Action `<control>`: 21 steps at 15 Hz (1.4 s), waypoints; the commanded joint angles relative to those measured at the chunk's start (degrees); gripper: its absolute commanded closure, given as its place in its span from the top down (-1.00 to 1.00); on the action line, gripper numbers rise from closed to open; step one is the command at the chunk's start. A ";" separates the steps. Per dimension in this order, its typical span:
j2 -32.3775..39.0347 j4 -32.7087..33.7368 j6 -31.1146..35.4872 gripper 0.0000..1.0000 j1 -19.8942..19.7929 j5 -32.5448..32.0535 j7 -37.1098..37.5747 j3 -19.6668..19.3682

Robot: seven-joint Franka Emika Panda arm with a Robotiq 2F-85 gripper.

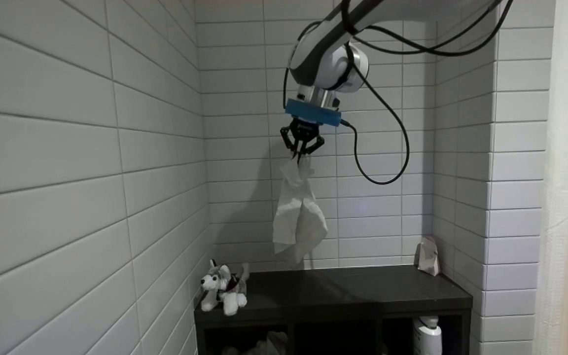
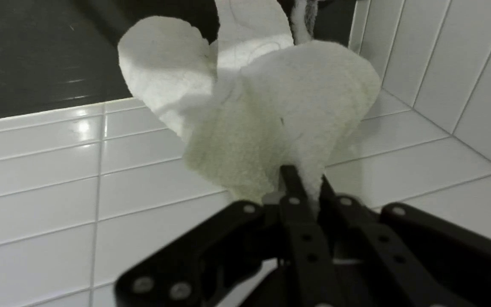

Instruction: Move the white towel to the right.

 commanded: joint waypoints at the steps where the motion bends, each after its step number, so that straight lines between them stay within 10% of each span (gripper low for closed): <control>1: -2.23 -4.47 4.68 -0.96 0.21 3.63 2.40 0.88; 13: -7.89 -22.10 20.86 -0.96 3.85 15.00 10.78 5.64; 21: -10.47 -20.84 22.46 -0.96 5.20 1.50 16.39 10.32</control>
